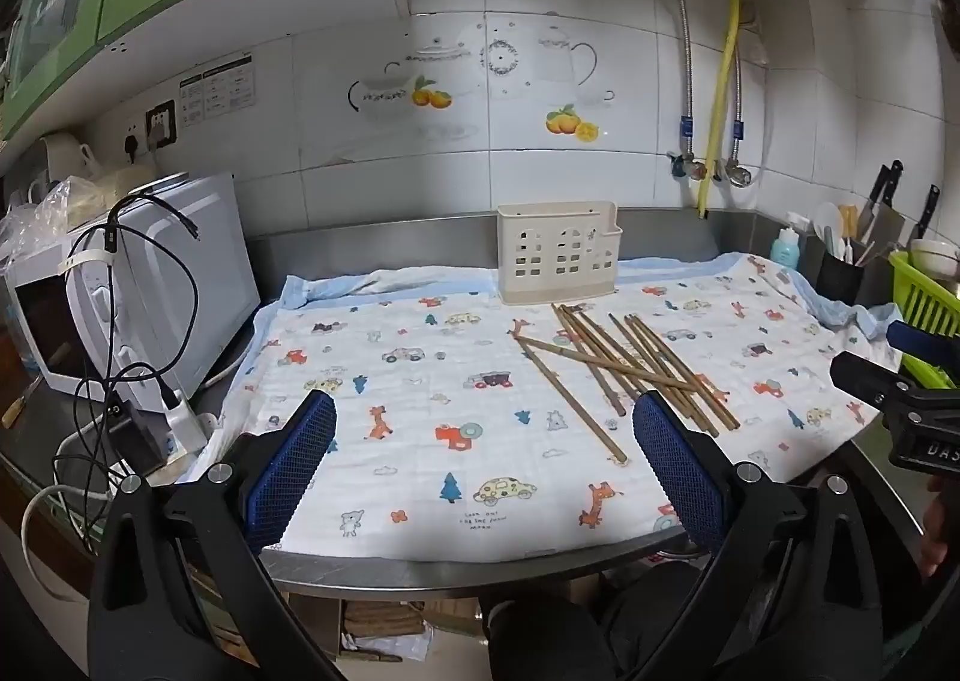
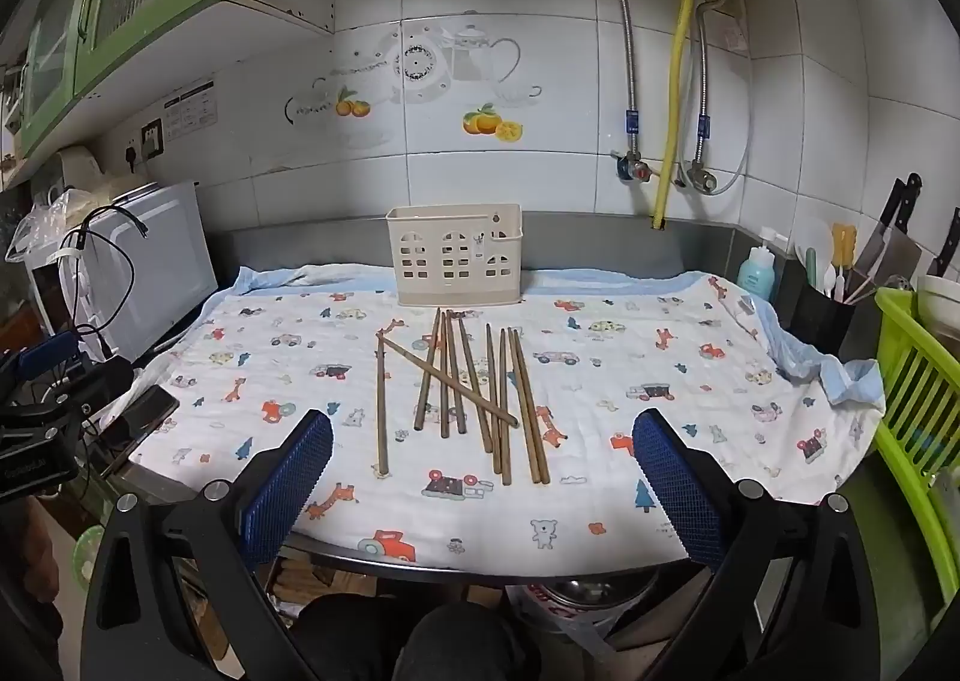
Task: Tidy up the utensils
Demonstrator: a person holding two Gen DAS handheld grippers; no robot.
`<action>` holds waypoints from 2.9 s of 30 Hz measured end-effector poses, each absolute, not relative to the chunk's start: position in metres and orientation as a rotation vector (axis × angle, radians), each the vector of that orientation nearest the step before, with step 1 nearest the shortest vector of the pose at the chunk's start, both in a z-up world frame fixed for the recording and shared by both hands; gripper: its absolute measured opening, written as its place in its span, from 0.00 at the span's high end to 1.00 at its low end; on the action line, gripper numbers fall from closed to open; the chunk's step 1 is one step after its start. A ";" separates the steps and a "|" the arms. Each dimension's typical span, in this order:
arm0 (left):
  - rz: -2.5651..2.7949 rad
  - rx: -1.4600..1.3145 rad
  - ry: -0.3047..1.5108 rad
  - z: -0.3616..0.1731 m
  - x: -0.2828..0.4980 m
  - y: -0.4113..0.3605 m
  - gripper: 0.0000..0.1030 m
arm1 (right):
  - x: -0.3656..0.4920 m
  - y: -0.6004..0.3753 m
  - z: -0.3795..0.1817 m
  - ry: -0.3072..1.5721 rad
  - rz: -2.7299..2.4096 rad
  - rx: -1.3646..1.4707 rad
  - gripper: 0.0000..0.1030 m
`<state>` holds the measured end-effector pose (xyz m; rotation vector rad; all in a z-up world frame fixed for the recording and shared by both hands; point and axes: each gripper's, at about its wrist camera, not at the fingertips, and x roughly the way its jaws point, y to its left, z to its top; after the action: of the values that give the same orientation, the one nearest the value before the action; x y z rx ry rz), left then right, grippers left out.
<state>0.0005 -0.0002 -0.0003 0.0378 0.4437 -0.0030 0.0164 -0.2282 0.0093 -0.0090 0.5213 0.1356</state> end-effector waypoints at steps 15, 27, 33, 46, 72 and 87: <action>-0.004 0.036 0.424 0.003 -0.004 0.002 0.05 | 0.014 -0.228 0.014 0.500 0.125 -0.023 0.06; 0.000 0.048 0.421 0.002 -0.004 -0.001 0.05 | 0.012 -0.231 0.011 0.500 0.140 -0.004 0.06; -0.001 0.047 0.422 0.001 -0.004 -0.001 0.05 | 0.013 -0.230 0.011 0.501 0.136 -0.008 0.06; 0.001 0.047 0.428 0.001 -0.002 -0.001 0.05 | 0.014 -0.229 0.009 0.504 0.144 -0.007 0.06; -0.004 0.047 0.430 0.000 -0.001 -0.005 0.05 | 0.019 -0.227 0.006 0.513 0.149 -0.007 0.06; -0.002 0.048 0.434 -0.003 0.002 -0.006 0.05 | 0.025 -0.227 0.002 0.525 0.149 -0.013 0.06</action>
<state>0.0023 -0.0063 -0.0031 0.0481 0.4335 -0.0015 0.0247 -0.2273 0.0018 -0.0132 0.5248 0.1486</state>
